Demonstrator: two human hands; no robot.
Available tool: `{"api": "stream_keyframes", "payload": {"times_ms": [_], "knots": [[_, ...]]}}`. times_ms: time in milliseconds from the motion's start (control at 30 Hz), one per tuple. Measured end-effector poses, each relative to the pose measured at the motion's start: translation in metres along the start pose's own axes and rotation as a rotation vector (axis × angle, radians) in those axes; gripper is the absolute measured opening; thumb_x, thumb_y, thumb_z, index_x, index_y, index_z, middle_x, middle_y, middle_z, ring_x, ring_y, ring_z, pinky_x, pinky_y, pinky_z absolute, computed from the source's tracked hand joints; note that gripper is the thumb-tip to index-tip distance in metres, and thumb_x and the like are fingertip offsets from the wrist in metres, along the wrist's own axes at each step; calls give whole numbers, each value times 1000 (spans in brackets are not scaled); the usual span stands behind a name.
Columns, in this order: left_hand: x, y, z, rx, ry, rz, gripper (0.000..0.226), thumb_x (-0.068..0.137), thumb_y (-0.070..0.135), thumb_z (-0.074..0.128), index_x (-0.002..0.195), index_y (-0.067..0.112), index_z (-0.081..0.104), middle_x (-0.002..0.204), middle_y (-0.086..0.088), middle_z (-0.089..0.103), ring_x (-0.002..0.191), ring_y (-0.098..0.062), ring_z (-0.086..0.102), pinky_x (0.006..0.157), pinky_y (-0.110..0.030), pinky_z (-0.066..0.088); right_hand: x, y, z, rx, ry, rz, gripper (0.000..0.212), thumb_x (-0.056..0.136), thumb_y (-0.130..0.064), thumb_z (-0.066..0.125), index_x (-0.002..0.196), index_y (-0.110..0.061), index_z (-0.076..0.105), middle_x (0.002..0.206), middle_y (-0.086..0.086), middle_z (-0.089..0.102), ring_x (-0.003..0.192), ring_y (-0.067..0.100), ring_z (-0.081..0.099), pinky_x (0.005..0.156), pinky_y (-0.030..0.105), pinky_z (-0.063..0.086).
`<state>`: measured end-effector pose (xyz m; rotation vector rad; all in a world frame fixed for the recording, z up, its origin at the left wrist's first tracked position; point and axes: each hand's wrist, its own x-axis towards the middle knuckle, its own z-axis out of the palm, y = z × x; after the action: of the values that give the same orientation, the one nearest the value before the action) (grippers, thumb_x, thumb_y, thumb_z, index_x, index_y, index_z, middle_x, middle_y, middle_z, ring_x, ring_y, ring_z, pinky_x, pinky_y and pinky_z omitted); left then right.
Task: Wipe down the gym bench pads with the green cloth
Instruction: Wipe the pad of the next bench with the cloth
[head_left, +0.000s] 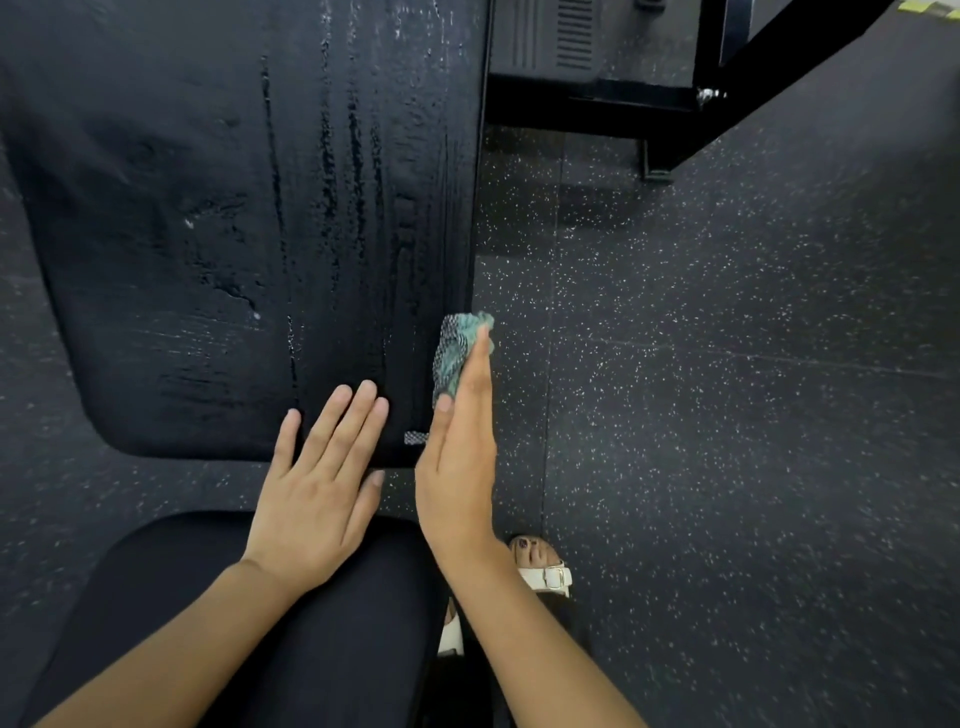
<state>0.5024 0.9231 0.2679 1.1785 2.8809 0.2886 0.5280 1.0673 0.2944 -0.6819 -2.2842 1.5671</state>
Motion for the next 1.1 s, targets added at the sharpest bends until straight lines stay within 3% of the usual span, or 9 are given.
{"api": "stream_keyframes", "payload": {"times_ms": [233,367,500,667,967,1033,1100], "knots": [[0,0,0,-11,22,-6,60,104,37,21,159,20,1,167,7,-6,154,-12,-2,124,-40,-4,-2,-9,2,72,30,88,52,107,-20,25,155,-21,6,164,-4,10,149,0,5,113,7,10],[0,0,1,-6,28,-17,69,99,31,32,159,20,0,167,7,-7,154,-12,-2,124,-41,-3,36,-25,2,113,92,41,51,107,-17,26,156,-14,12,163,0,17,150,11,15,112,6,13],[-1,0,3,-2,31,-13,69,98,31,32,159,20,0,167,7,-7,154,-12,-3,124,-41,-3,51,-26,1,87,81,-39,51,107,-15,26,155,-9,10,164,5,13,151,14,11,114,9,10],[-1,0,3,-3,38,-12,70,98,31,33,159,21,1,167,7,-7,154,-12,-2,123,-42,-2,15,-5,3,41,47,-19,52,107,-17,26,153,-17,3,164,0,9,150,7,8,118,16,12],[-1,0,2,30,40,-6,67,100,31,31,159,18,2,167,6,-7,154,-13,-2,124,-40,-5,-43,13,4,55,-13,127,51,106,-26,22,153,-27,3,163,-9,8,148,-2,7,114,8,12],[-1,0,1,34,37,-9,68,99,30,32,159,17,2,167,6,-7,154,-13,-2,124,-40,-4,-31,8,5,67,21,124,51,107,-21,24,155,-22,6,163,-5,11,148,0,9,116,13,15],[-1,1,2,44,34,-15,69,99,30,33,159,18,2,167,6,-7,154,-13,-2,124,-41,-3,-12,2,4,90,47,106,52,107,-20,25,156,-21,9,163,-4,15,149,9,16,119,33,28]]}}
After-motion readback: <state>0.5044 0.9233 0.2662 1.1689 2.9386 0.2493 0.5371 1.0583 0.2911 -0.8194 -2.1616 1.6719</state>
